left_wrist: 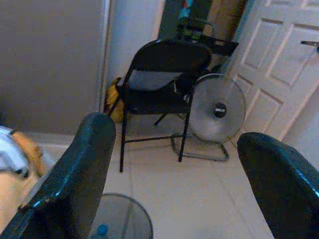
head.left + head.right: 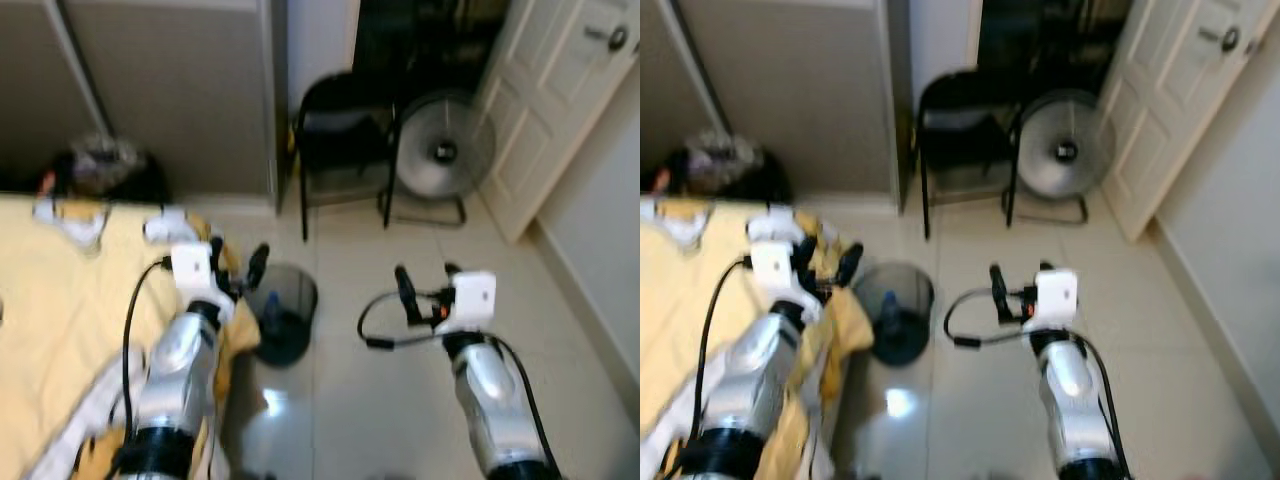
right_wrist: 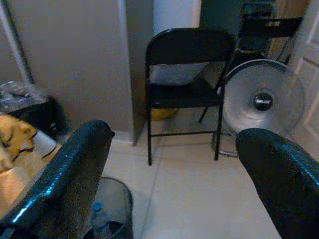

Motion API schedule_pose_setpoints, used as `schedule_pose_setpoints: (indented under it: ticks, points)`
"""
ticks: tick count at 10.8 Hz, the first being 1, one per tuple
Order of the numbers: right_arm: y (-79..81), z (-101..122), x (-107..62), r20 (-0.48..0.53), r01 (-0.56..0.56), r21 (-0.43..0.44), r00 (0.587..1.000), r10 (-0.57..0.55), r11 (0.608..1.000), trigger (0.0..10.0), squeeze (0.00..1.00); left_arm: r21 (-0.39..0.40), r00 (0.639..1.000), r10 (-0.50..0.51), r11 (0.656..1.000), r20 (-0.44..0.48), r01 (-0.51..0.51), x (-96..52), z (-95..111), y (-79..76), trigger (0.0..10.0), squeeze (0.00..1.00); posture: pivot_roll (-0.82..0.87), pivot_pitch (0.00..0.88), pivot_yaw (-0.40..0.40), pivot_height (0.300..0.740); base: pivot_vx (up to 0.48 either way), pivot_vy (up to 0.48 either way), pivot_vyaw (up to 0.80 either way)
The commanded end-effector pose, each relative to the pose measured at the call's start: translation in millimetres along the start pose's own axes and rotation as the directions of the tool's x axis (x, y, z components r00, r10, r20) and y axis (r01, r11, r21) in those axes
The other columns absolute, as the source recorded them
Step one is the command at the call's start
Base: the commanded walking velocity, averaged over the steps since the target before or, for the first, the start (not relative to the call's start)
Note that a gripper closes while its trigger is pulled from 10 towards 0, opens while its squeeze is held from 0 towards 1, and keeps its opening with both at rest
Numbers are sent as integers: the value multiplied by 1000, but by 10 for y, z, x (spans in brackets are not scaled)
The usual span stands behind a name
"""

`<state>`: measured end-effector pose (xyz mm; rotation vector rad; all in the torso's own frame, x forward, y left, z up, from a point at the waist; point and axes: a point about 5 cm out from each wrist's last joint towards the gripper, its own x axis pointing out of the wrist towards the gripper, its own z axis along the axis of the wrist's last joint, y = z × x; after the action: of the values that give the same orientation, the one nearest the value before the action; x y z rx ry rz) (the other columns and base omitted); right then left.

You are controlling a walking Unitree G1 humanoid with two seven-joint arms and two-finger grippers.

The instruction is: Clean up the room

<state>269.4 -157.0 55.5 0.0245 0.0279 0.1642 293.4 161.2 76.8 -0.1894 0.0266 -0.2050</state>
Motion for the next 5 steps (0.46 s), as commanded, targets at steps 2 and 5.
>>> schedule_pose_setpoints:
  ticks: [2,5]
  points:
    - [-88,27,-10,12,31,0,999,-31,1000,10000,0,1,999,-39,999,2,39,40,12,-97,10000,0,-68,0,-13,705,459,0,0]
    - [-73,6,-23,3,31,10,1000,-31,999,10000,0,58,999,-51,997,-13,51,55,3,-125,10000,0,-73,0,-10,705,260,0,-762]
